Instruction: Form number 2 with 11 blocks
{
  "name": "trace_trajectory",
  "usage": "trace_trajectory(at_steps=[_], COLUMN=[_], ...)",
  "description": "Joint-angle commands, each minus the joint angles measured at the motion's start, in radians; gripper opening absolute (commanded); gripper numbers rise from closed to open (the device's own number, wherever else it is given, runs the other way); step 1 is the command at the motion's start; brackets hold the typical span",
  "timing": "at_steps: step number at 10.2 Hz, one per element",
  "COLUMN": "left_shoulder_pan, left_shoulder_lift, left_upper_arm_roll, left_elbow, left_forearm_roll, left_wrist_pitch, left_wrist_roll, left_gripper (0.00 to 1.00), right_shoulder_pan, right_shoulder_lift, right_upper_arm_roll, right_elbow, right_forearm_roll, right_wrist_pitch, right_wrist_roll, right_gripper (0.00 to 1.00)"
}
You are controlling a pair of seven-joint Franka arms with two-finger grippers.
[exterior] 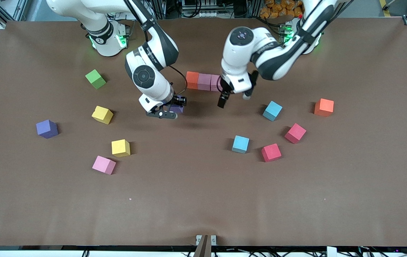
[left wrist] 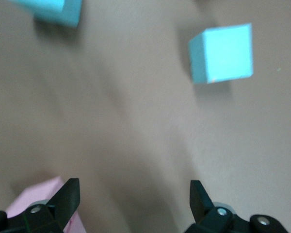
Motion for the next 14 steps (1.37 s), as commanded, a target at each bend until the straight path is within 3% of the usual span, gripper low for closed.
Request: trace_trajectory(at_steps=[1, 3, 9, 12, 14], left_shoulder_pan=[-0.001, -0.011, -0.087, -0.119, -0.128], left_shoulder_lift=[-0.037, -0.025, 0.066, 0.102, 0.177], left_upper_arm_roll=[0.092, 0.203, 0.46, 0.488, 0.487], left_elbow=[0.007, 0.007, 0.059, 0.148, 0.252], left_forearm_roll=[0.013, 0.001, -0.025, -0.082, -0.084], left_wrist_pitch=[-0.067, -0.073, -0.072, -0.072, -0.072], left_wrist_roll=[0.281, 0.571, 1.107, 1.205, 1.227], left_gripper=[1.0, 1.0, 1.0, 1.0, 1.0], right_shoulder_pan=[0.077, 0.134, 0.24, 0.265, 0.265], right_shoulder_lift=[0.126, 0.215, 0.317, 0.34, 0.355], right_upper_arm_roll=[-0.005, -0.006, -0.006, -0.006, -0.006], right_elbow=[0.162, 0.27, 0.354, 0.36, 0.393], right_forearm_roll=[0.023, 0.022, 0.012, 0.019, 0.02], right_wrist_pitch=[-0.016, -0.018, -0.016, -0.007, -0.013], right_wrist_roll=[0.104, 0.151, 0.146, 0.209, 0.267], right_gripper=[0.32, 0.32, 0.33, 0.33, 0.33])
